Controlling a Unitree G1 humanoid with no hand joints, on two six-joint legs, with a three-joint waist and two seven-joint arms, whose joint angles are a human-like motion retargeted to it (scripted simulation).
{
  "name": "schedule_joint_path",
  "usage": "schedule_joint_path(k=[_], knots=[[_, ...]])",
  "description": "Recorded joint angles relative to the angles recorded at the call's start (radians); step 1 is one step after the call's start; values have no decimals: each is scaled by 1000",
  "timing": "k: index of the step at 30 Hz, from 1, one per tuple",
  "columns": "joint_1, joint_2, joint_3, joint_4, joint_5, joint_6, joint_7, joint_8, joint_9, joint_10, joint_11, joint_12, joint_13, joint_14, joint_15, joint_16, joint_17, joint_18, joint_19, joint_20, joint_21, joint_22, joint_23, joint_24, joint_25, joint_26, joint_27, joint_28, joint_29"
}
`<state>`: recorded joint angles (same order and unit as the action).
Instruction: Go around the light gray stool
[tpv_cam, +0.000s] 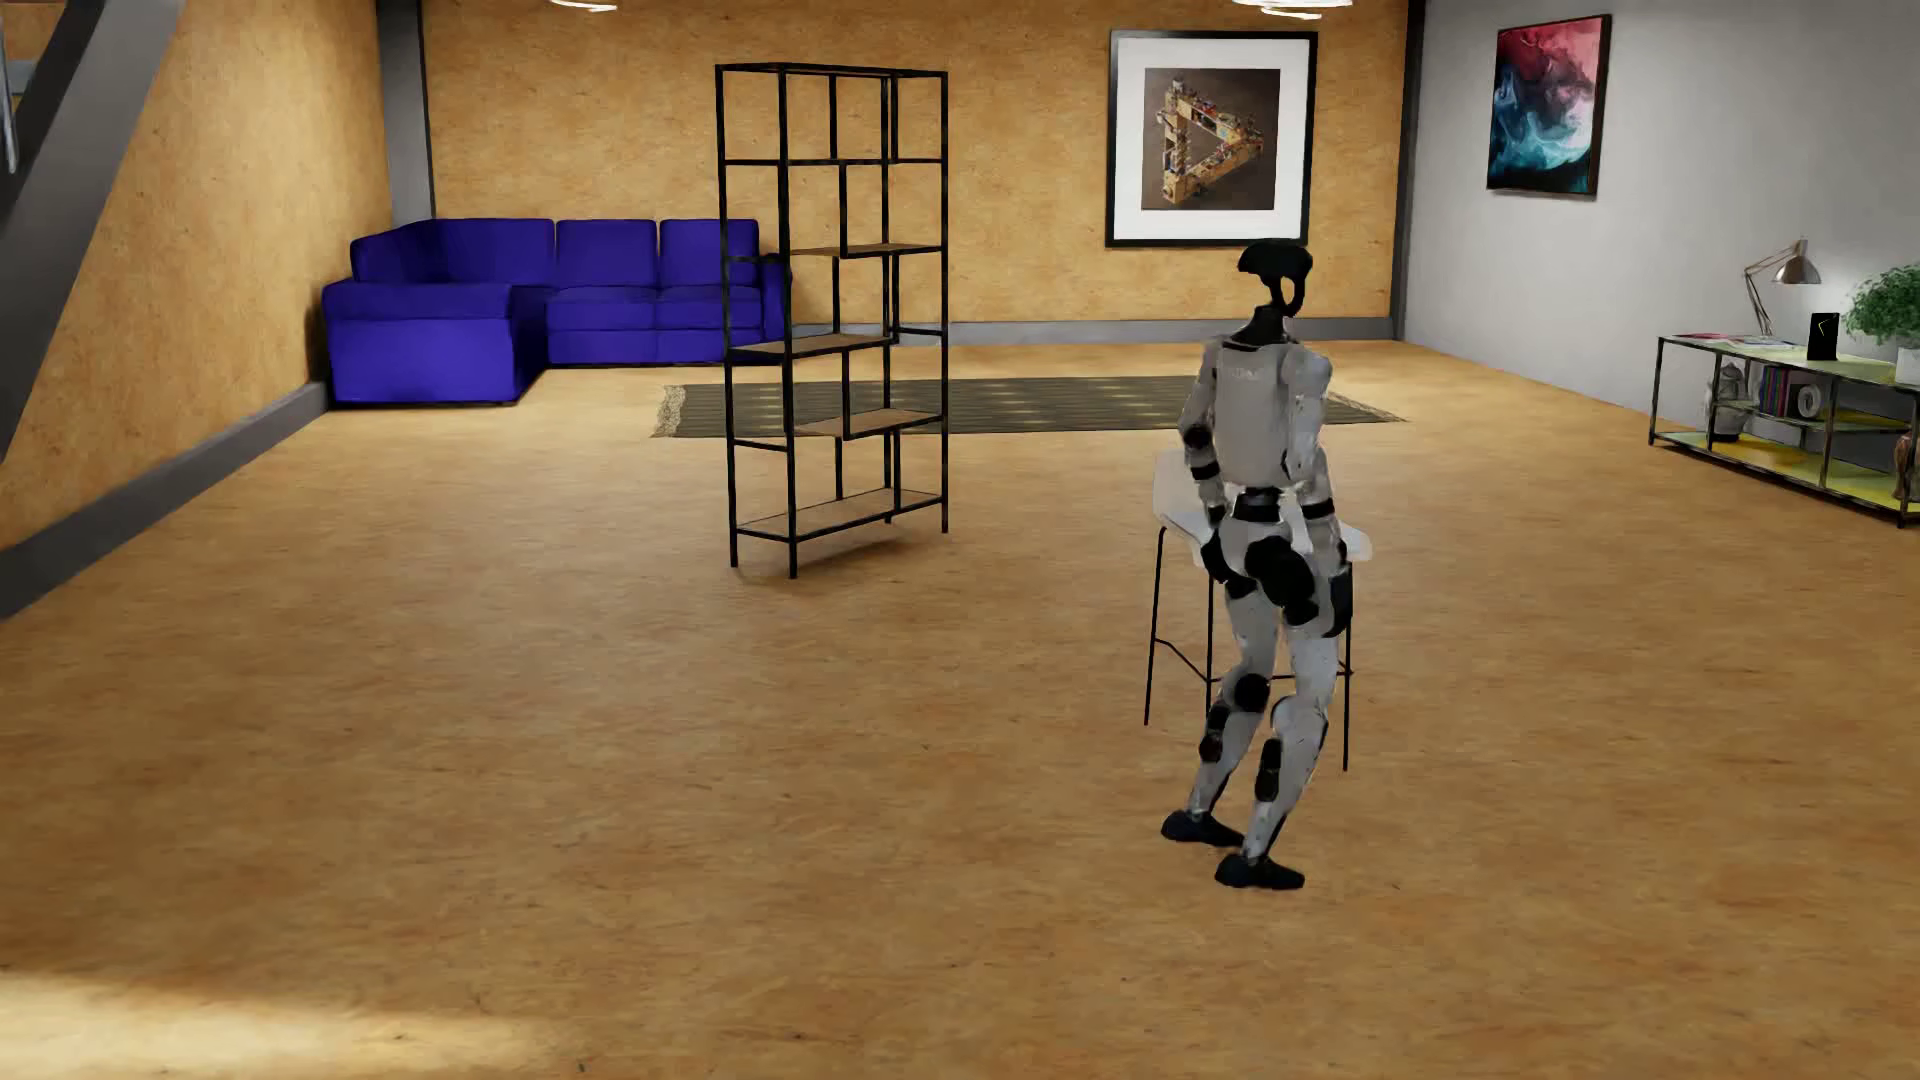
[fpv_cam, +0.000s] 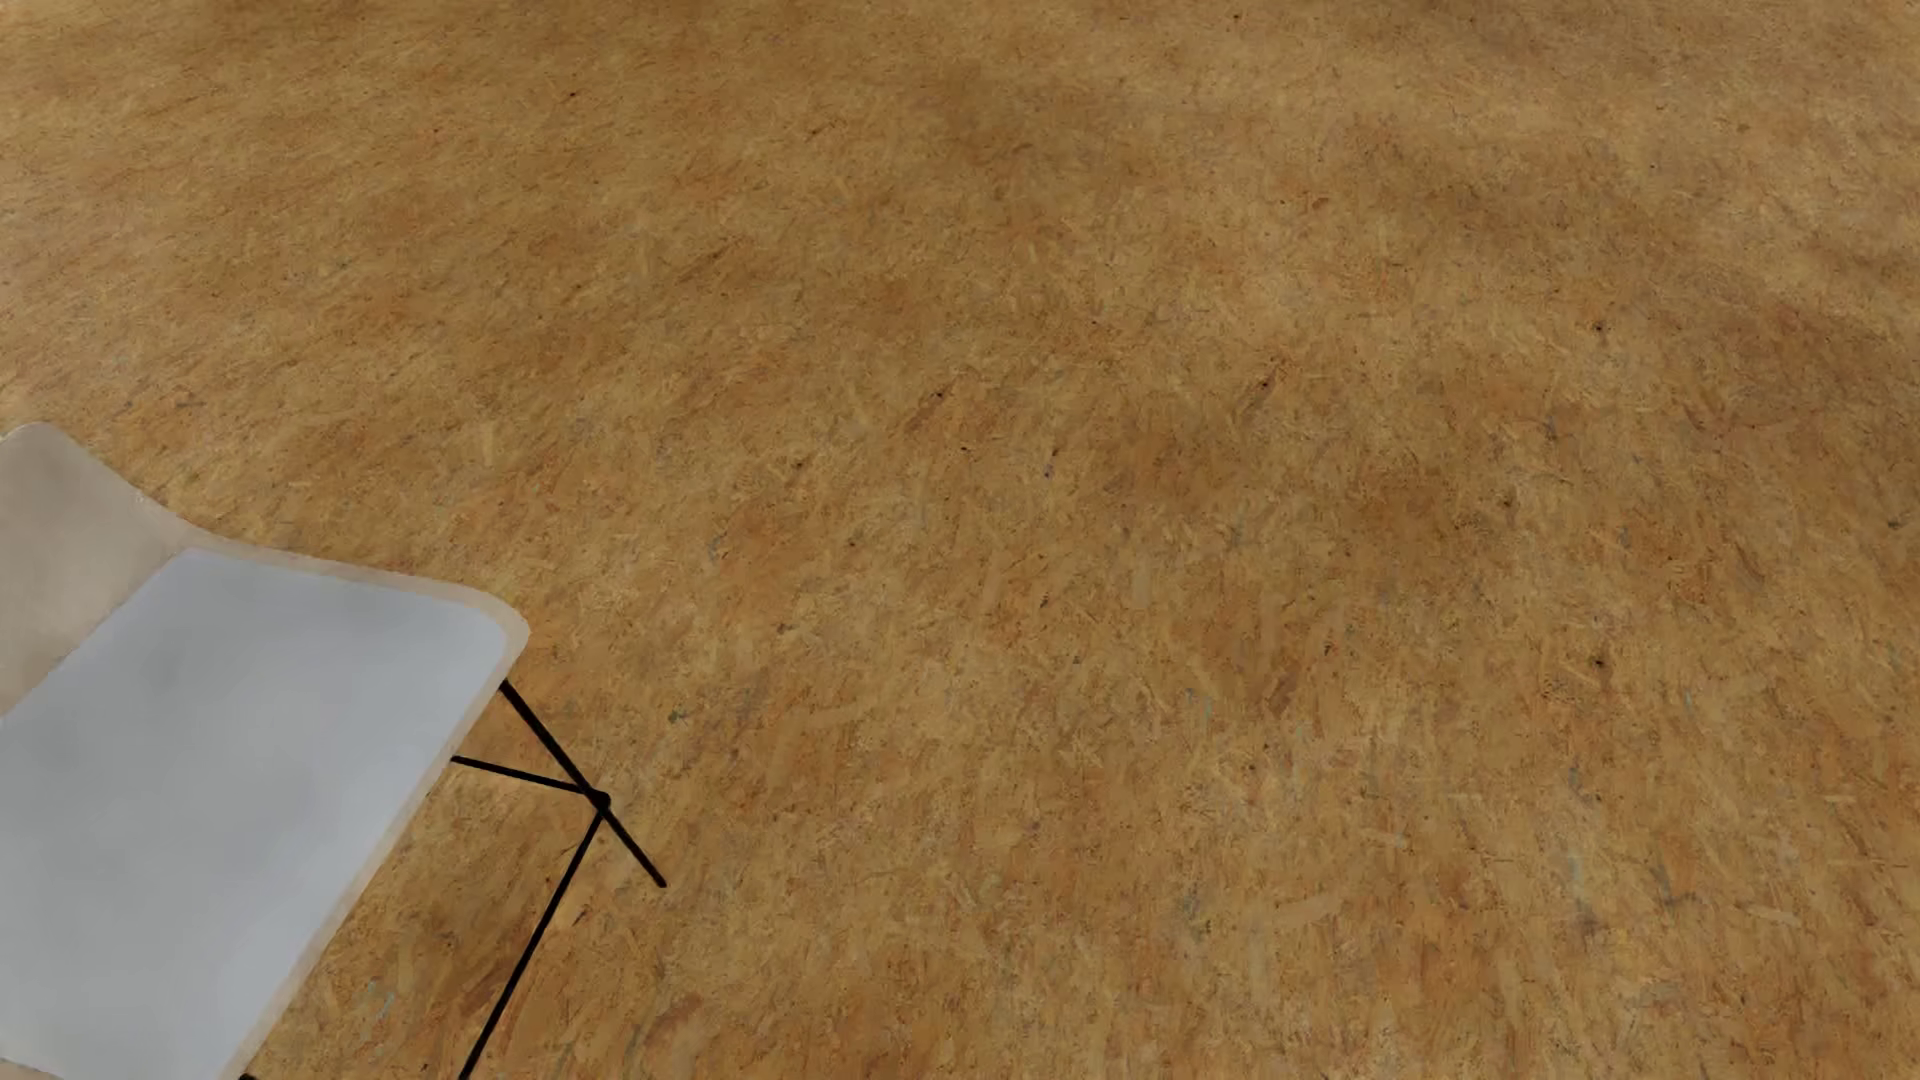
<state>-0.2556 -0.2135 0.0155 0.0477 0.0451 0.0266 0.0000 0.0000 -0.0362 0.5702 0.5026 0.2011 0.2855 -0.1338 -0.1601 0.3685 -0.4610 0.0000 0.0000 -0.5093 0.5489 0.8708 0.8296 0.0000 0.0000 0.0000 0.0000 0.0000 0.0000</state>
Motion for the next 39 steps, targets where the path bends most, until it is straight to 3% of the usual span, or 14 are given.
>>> schedule_joint_path(k=[7,13,21,24,27,30,32,35,39], knots=[[79,11,0,21,13,5,0,0,-14,-68,-18,2,-49,-48,-33,-3,37,0,0,-112,-27,50,-37,0,0,0,0,0,0],[101,-3,-21,22,14,11,0,0,-14,-78,-10,-22,-35,-81,-44,13,71,0,0,-69,14,61,-118,0,0,0,0,0,0],[115,-27,-71,39,45,16,0,0,-29,-60,34,-27,-5,-153,-77,21,61,0,0,-16,31,15,-26,0,0,0,0,0,0],[16,-4,-75,70,68,18,0,0,-19,101,29,-28,3,-123,-112,25,56,0,0,18,36,12,12,0,0,0,0,0,0],[-191,49,-39,104,74,5,0,0,9,463,8,-35,6,28,-155,23,48,0,0,54,54,5,37,0,0,0,0,0,0],[-362,111,32,82,55,-29,0,0,30,775,1,-19,15,-96,-187,22,33,0,0,81,57,-27,30,0,0,0,0,0,0],[-444,141,77,56,36,-49,0,0,38,837,10,-1,14,-115,-205,21,25,0,0,83,53,-33,28,0,0,0,0,0,0],[-524,184,129,23,12,-63,0,0,49,727,21,22,-7,-31,-228,17,15,0,0,64,45,-1,29,0,0,0,0,0,0],[-508,262,176,14,-5,-56,0,0,58,368,7,44,-48,115,-232,16,19,0,0,2,57,73,29,0,0,0,0,0,0]])
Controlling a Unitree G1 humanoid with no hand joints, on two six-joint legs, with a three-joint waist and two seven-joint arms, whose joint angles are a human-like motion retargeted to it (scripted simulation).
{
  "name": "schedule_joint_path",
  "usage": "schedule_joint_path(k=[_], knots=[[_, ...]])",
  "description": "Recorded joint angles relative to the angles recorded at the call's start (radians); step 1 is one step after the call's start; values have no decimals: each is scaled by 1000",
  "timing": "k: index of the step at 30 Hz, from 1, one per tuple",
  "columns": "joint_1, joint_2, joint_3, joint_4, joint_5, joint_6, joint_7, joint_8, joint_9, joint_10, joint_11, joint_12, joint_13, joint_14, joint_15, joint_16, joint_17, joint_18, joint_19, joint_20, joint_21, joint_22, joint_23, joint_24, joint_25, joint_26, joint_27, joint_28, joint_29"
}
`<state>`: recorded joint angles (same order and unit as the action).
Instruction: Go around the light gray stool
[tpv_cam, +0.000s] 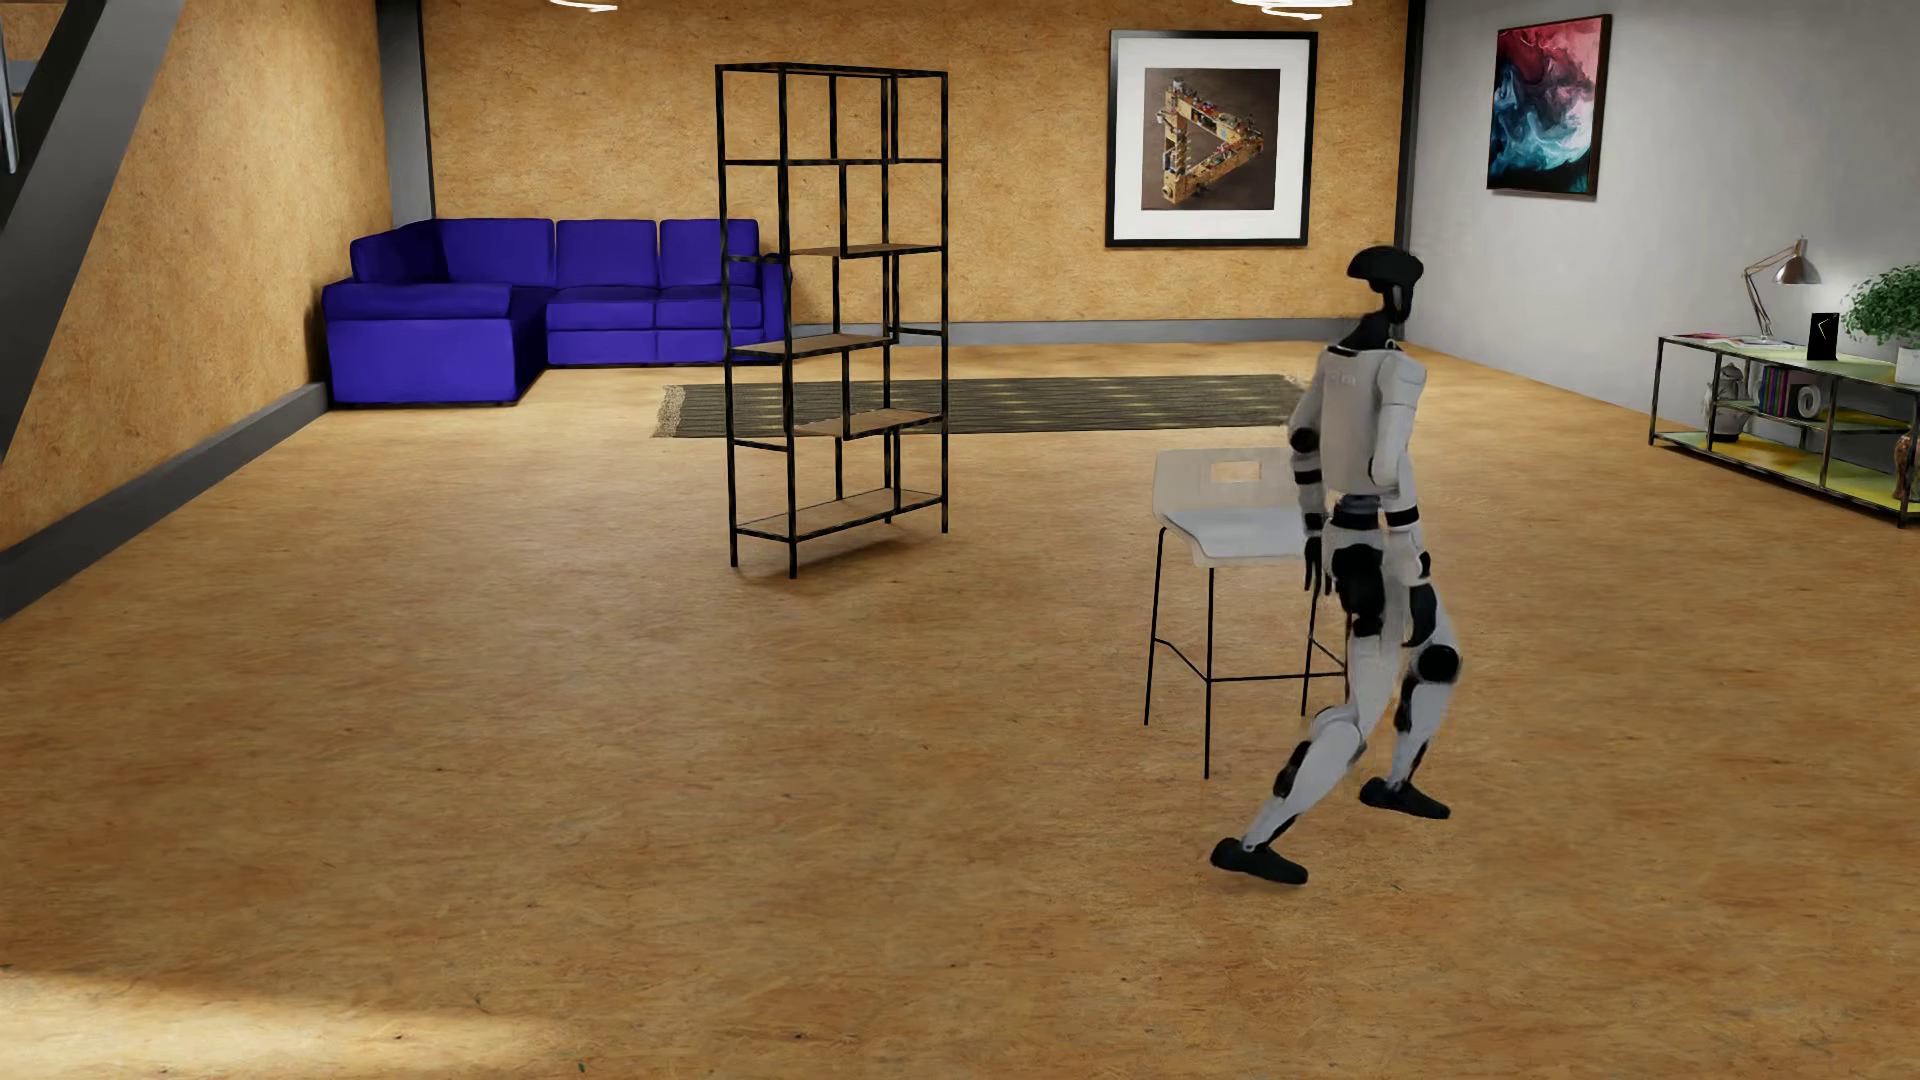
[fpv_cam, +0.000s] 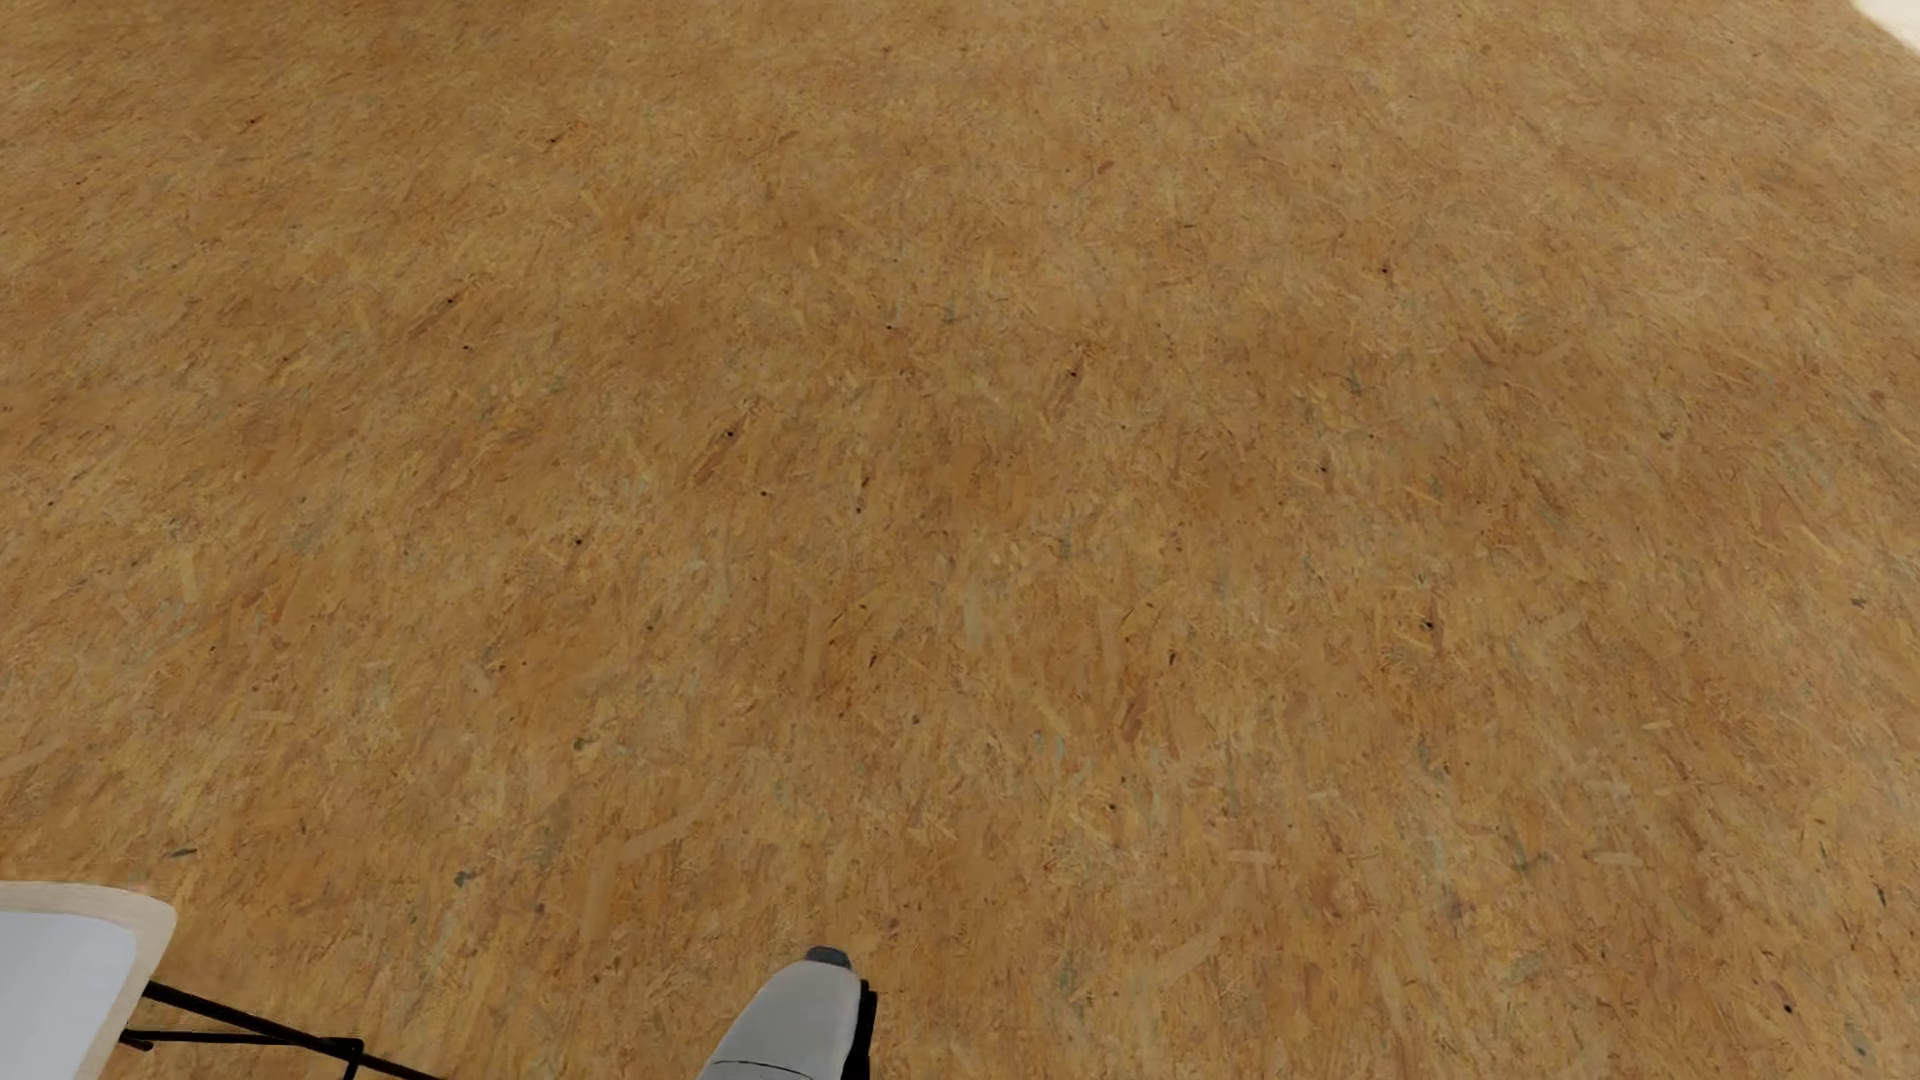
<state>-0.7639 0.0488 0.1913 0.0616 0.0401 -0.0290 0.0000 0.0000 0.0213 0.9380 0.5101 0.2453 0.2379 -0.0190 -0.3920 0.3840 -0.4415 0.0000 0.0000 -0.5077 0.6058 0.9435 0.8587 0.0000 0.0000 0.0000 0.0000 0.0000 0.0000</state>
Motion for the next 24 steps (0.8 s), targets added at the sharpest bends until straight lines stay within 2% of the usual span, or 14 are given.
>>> schedule_joint_path(k=[2,5,7,8,10,11,13,14,16,19,20,22,24], knots=[[70,24,27,12,-3,7,0,0,-9,-224,2,15,-10,39,9,4,11,0,0,-14,12,14,-19,0,0,0,0,0,0],[200,55,47,34,-10,21,0,0,-49,-460,8,49,-7,0,31,3,36,0,0,-13,27,29,-62,0,0,0,0,0,0],[238,85,18,26,-33,18,0,0,-75,-460,19,62,15,71,80,-2,62,0,0,-33,10,61,-80,0,0,0,0,0,0],[228,93,-14,3,-47,4,0,0,-78,-419,47,56,29,93,137,-4,80,0,0,-46,-3,84,-75,0,0,0,0,0,0],[249,40,-50,-43,-79,-26,0,0,-72,-355,189,17,56,49,281,3,109,0,0,-73,-7,106,-43,0,0,0,0,0,0],[266,-50,-29,-79,-105,-53,0,0,-83,-355,323,9,77,2,309,12,123,0,0,44,-36,60,-41,0,0,0,0,0,0],[365,-202,4,-113,-123,-58,0,0,-64,-374,608,-16,68,-76,275,29,86,0,0,87,16,-97,-75,0,0,0,0,0,0],[422,-256,-15,-129,-136,-49,0,0,-57,-389,700,-24,54,-93,270,34,63,0,0,105,26,-182,-86,0,0,0,0,0,0],[500,-355,-85,-149,-152,-16,0,0,-59,-396,758,-46,33,-109,341,31,31,0,0,142,-30,-308,-81,0,0,0,0,0,0],[599,-488,-137,-163,-137,25,0,0,-45,-399,579,-91,15,-144,549,23,-2,0,0,162,-168,-417,-61,0,0,0,0,0,0],[633,-518,-143,-162,-126,33,0,0,-39,-403,479,-98,8,-158,571,23,-13,0,0,160,-183,-444,-58,0,0,0,0,0,0],[701,-548,-162,-150,-110,41,0,0,-33,-412,275,-92,-3,-186,505,31,-29,0,0,143,-169,-469,-55,0,0,0,0,0,0],[758,-534,-191,-130,-99,47,0,0,-32,-416,85,-76,2,-212,356,35,-29,0,0,115,-149,-418,-56,0,0,0,0,0,0]])
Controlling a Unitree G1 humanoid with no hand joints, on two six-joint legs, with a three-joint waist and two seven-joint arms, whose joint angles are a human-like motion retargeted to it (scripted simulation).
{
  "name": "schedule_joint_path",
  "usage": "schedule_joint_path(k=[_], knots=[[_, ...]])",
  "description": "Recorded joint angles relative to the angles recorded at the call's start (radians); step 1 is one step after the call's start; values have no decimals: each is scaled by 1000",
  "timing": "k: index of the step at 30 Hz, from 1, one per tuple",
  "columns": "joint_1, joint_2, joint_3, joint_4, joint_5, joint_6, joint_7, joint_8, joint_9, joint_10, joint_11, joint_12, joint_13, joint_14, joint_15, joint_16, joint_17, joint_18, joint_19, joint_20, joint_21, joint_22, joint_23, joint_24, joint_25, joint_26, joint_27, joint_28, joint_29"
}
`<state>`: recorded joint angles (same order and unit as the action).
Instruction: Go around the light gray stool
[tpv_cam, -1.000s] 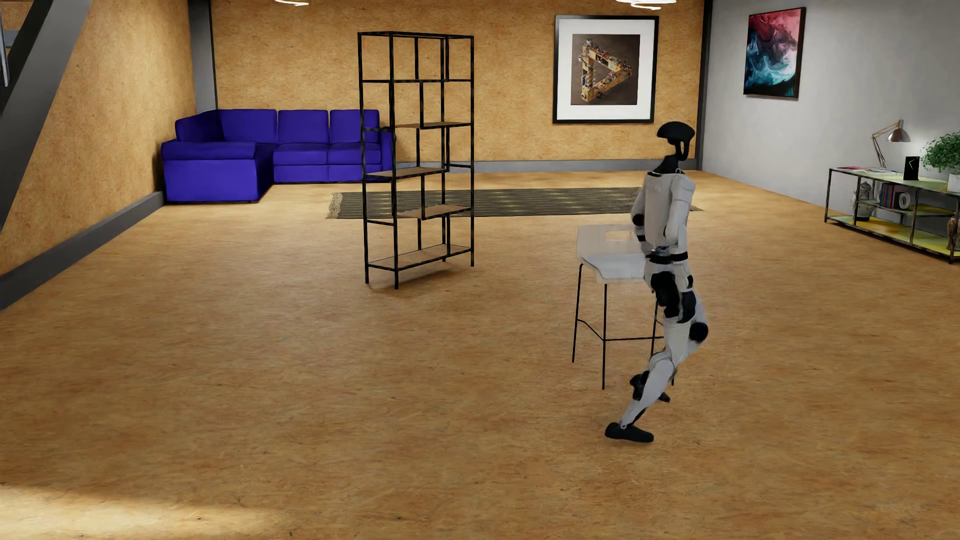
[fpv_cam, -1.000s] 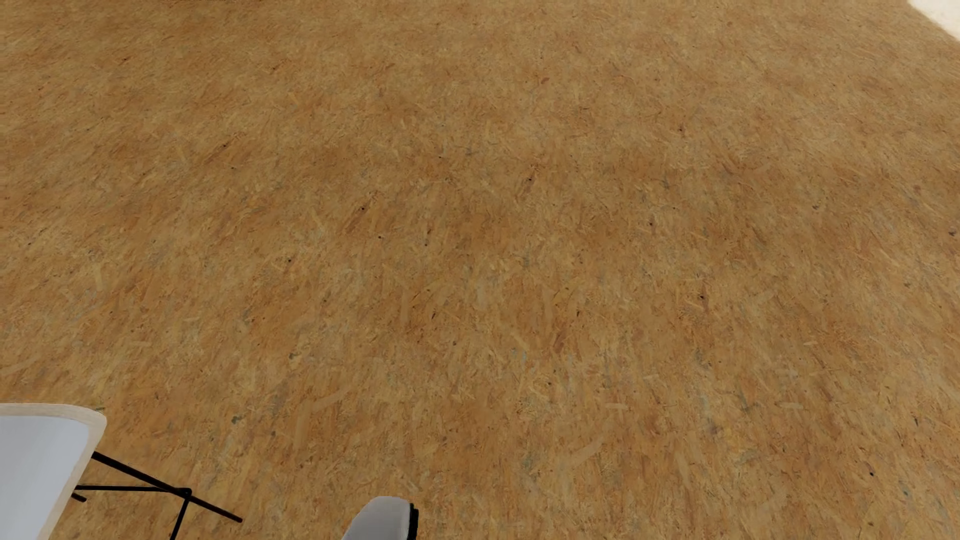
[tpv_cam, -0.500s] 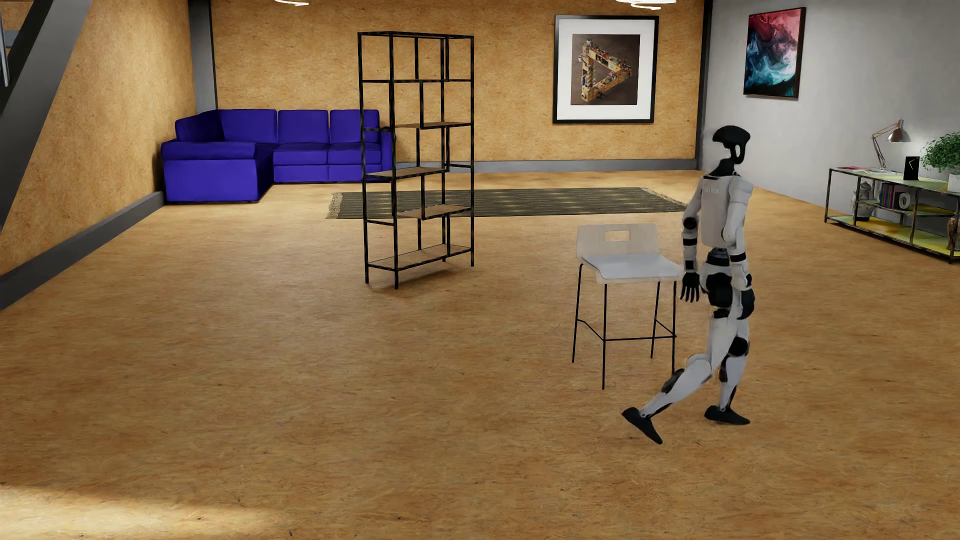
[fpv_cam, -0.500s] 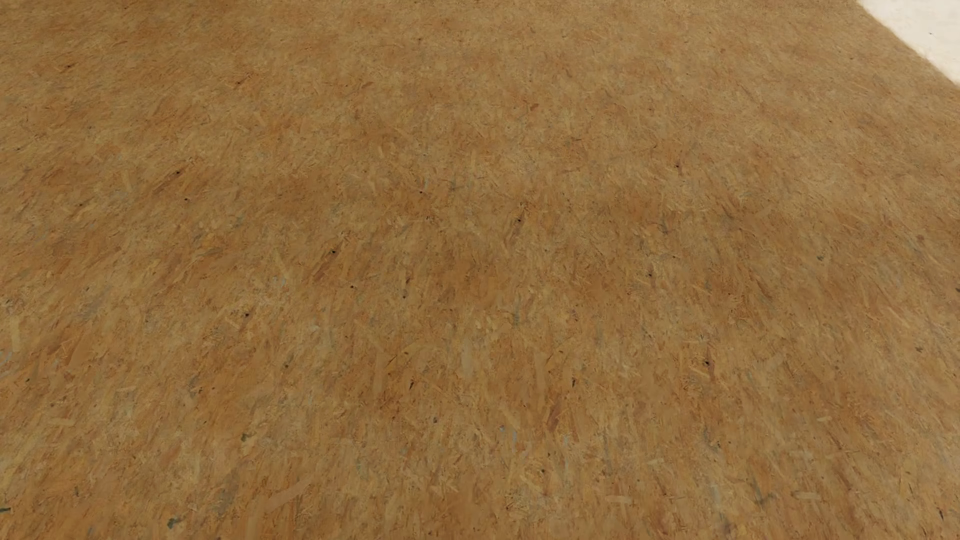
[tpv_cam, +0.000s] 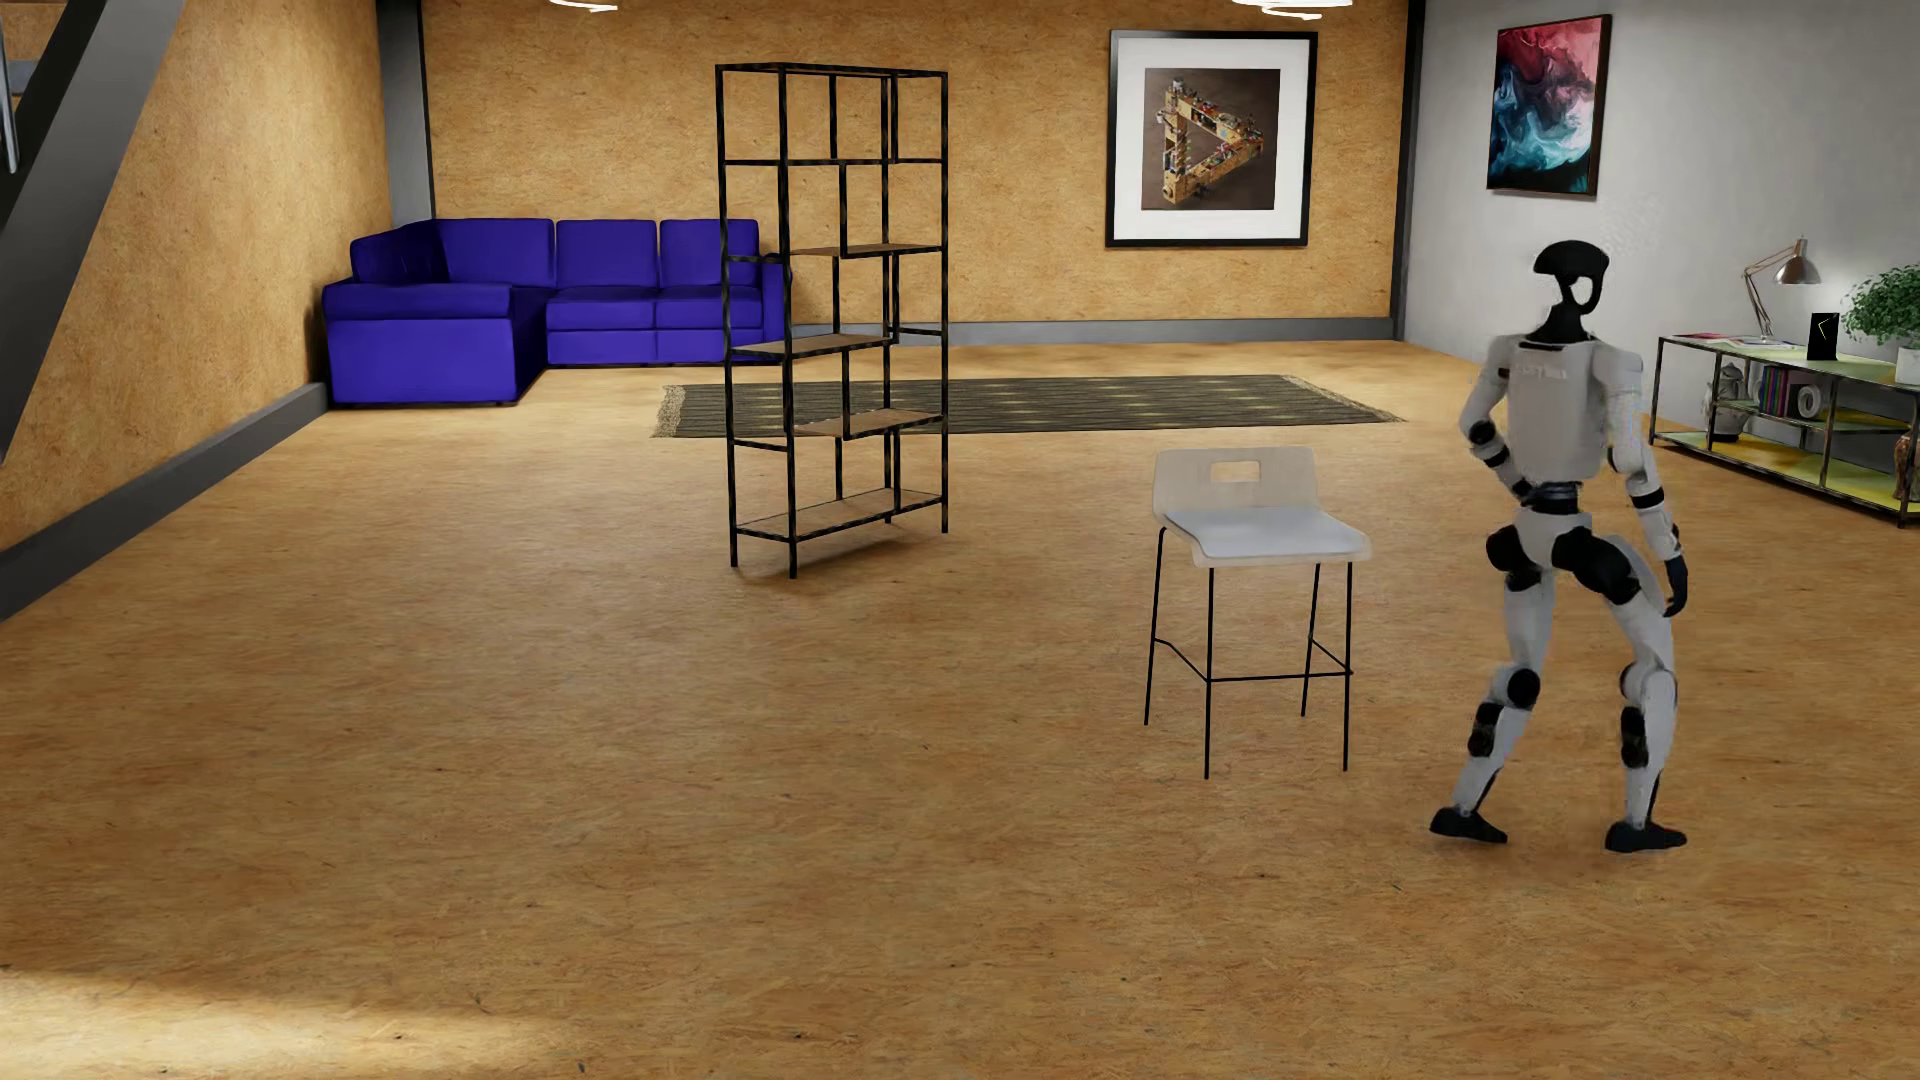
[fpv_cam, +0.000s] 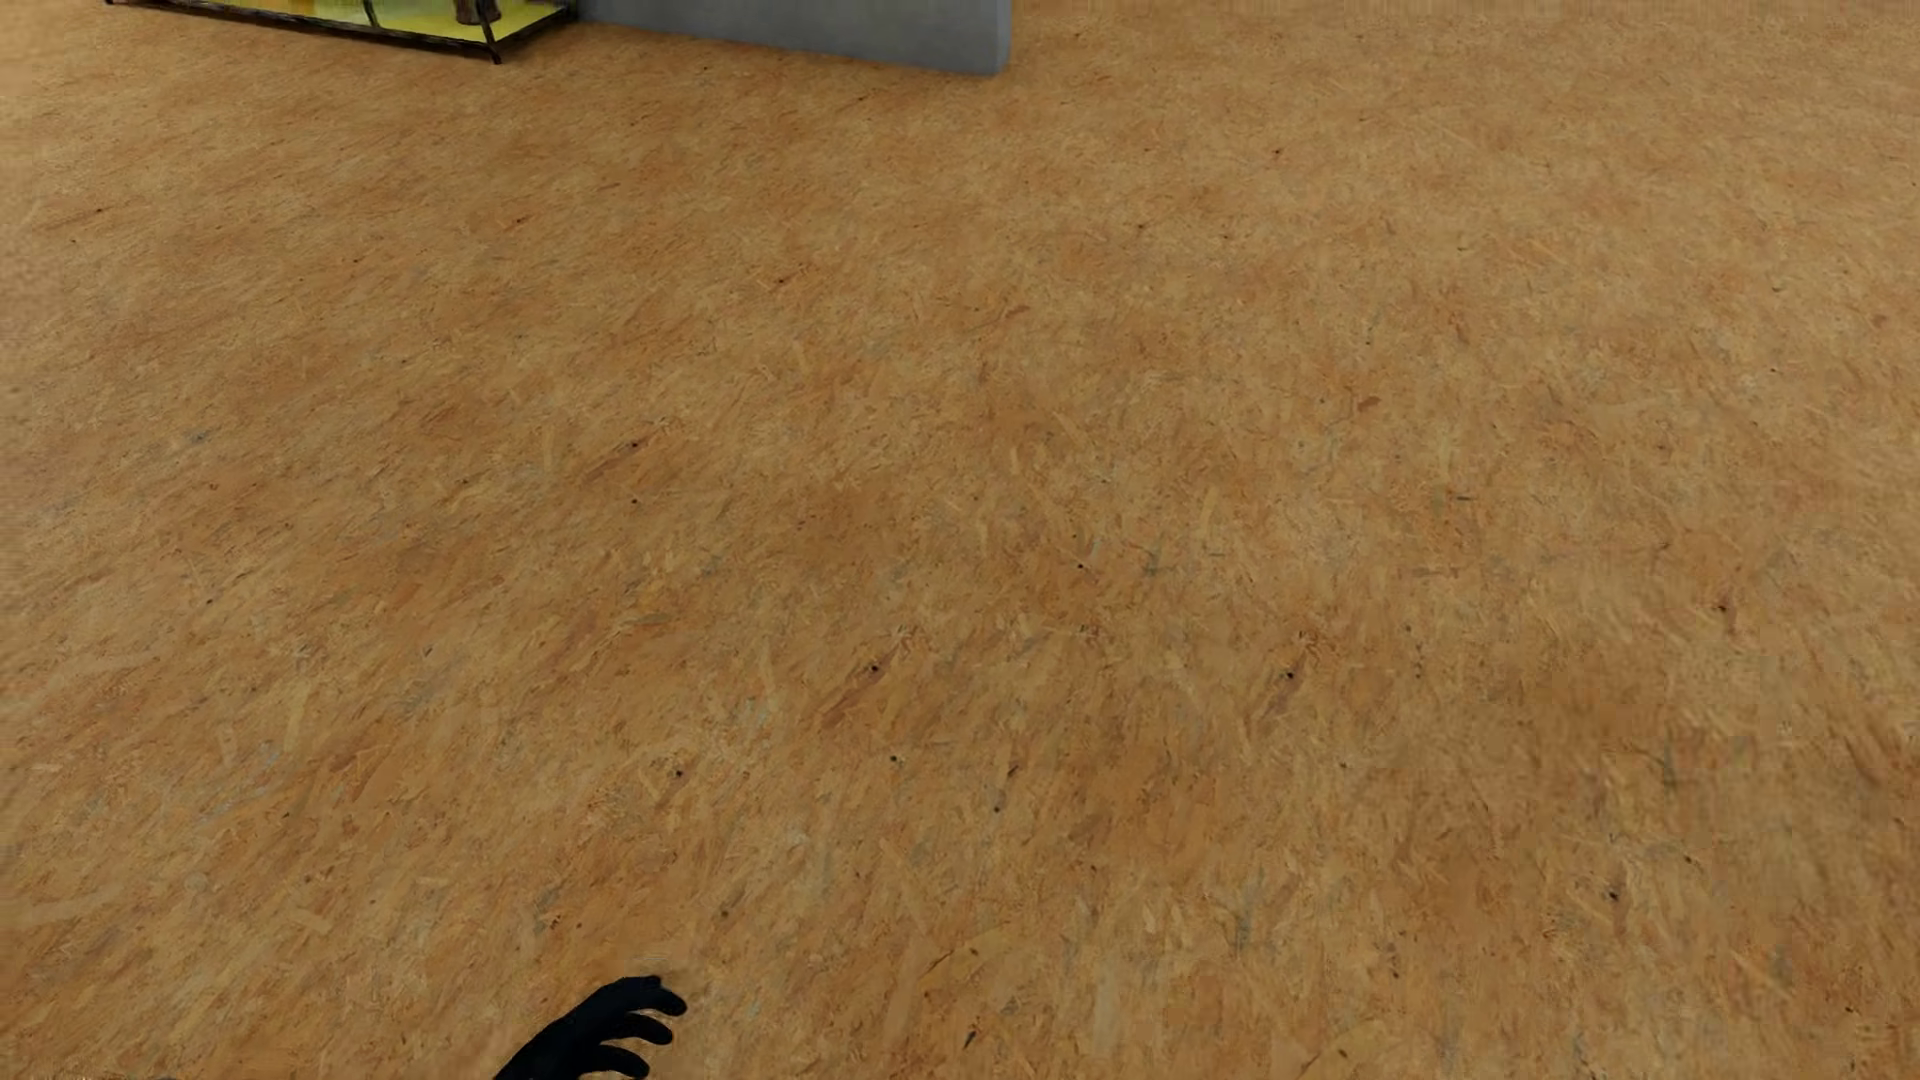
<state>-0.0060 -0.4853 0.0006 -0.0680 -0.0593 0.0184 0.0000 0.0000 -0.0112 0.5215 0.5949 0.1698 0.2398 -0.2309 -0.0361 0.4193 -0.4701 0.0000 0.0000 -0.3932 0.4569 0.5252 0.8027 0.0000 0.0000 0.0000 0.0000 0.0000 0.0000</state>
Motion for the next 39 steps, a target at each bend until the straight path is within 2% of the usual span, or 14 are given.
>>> schedule_joint_path(k=[3,5,8,10,11,14,17,20,25,28,31,35,36,39], knots=[[54,46,-45,35,10,9,0,0,-10,16,-128,31,39,-30,-146,-14,28,0,0,-38,1,217,3,0,0,0,0,0,0],[71,56,-49,58,30,6,0,0,-27,35,-82,65,69,-10,-109,-19,60,0,0,-46,22,383,26,0,0,0,0,0,0],[24,58,13,93,65,16,0,0,-51,145,2,133,88,228,-50,-21,107,0,0,-20,114,552,106,0,0,0,0,0,0],[-133,123,41,122,78,32,0,0,-61,396,-41,167,98,409,-75,-14,115,0,0,-29,166,569,110,0,0,0,0,0,0],[-230,160,57,135,82,41,0,0,-59,573,-66,173,109,369,-87,-9,107,0,0,-38,170,551,87,0,0,0,0,0,0],[-451,261,142,152,78,38,0,0,-30,1064,-99,160,111,46,-126,-8,62,0,0,-33,170,459,46,0,0,0,0,0,0],[-585,357,211,147,53,6,0,0,-13,907,-118,138,66,-3,-183,-28,18,0,0,11,170,380,114,0,0,0,0,0,0],[-657,419,239,154,45,-27,0,0,-9,1009,-115,120,38,5,-231,-42,-26,0,0,21,111,317,144,0,0,0,0,0,0],[-609,537,235,169,68,-60,0,0,-6,274,-117,98,-18,158,-359,-34,-63,0,0,5,35,331,137,0,0,0,0,0,0],[-556,570,244,176,81,-71,0,0,-28,-30,-110,89,-46,166,-392,-21,-51,0,0,-9,10,399,113,0,0,0,0,0,0],[-522,618,236,160,51,-104,0,0,-34,2,-94,86,-38,249,-287,-8,-3,0,0,-46,-18,505,54,0,0,0,0,0,0],[-417,529,193,94,-10,-136,0,0,-55,21,139,76,25,201,285,13,72,0,0,-49,21,524,-35,0,0,0,0,0,0],[-379,471,187,90,-24,-128,0,0,-61,14,251,76,33,178,321,18,69,0,0,-37,46,480,-65,0,0,0,0,0,0],[-259,317,156,71,-40,-100,0,0,-30,12,527,51,16,115,152,31,51,0,0,-6,53,345,-91,0,0,0,0,0,0]])
